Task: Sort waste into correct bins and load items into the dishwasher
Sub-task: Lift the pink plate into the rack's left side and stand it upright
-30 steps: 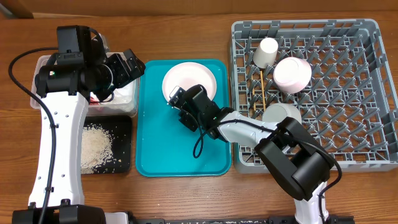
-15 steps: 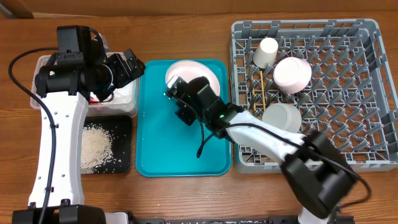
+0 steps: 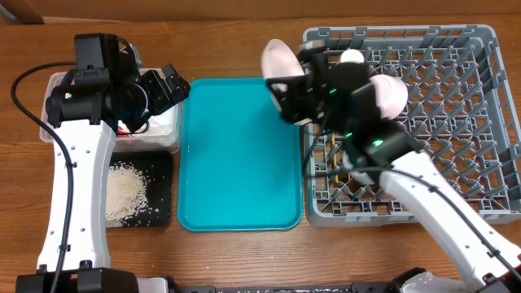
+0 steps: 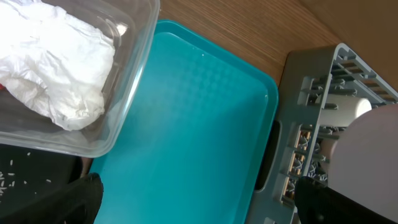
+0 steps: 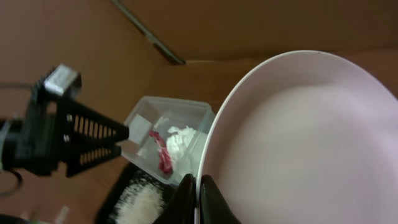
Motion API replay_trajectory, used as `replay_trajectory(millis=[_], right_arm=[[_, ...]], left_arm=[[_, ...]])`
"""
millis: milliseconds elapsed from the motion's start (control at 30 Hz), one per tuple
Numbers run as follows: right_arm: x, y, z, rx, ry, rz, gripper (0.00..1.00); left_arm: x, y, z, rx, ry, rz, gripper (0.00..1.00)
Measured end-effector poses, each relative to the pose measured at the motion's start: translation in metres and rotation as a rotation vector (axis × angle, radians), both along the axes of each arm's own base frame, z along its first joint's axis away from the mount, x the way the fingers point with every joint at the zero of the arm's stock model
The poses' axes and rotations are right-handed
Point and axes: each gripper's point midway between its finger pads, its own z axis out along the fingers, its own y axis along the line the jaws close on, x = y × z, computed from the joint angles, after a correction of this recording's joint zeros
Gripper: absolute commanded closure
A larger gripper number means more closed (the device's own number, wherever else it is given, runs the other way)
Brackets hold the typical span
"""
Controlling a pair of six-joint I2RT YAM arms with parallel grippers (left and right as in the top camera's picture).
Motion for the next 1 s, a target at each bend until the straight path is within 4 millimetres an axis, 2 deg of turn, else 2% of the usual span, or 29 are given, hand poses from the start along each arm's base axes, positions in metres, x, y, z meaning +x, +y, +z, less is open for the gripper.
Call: replay_trajectory(millis=[167,267,367,467,767,1000], right_arm=[[0.020,-0.052,0.005,0.178,0.165,-0.057,0.96],[0.027,-0.078,0.007,0.245,0.222,-0.081,0.96],[0.030,-0.095,0.008,0.292,0.265,-0.088,0.96],[0.031,-0.096,0.001,0.324,0.320,-0.073,0.96],[0.041,-0.089,-0.039,0.384,0.519,-0.087,0.96],[0.044,-0.096,-0.050,0.376,0.556,-0.147,0.96]], left_arm=[[0.000,0.000,0.000,0.000,-0.001,0.000,0.00],[0.000,0.000,0.000,0.000,0.000,0.000,0.00],[0.000,0.000,0.000,0.000,0.000,0.000,0.00],[0.000,0.000,0.000,0.000,0.000,0.000,0.00],[0.000,0.000,0.000,0.000,0.000,0.000,0.00],[0.000,0.000,0.000,0.000,0.000,0.000,0.00]])
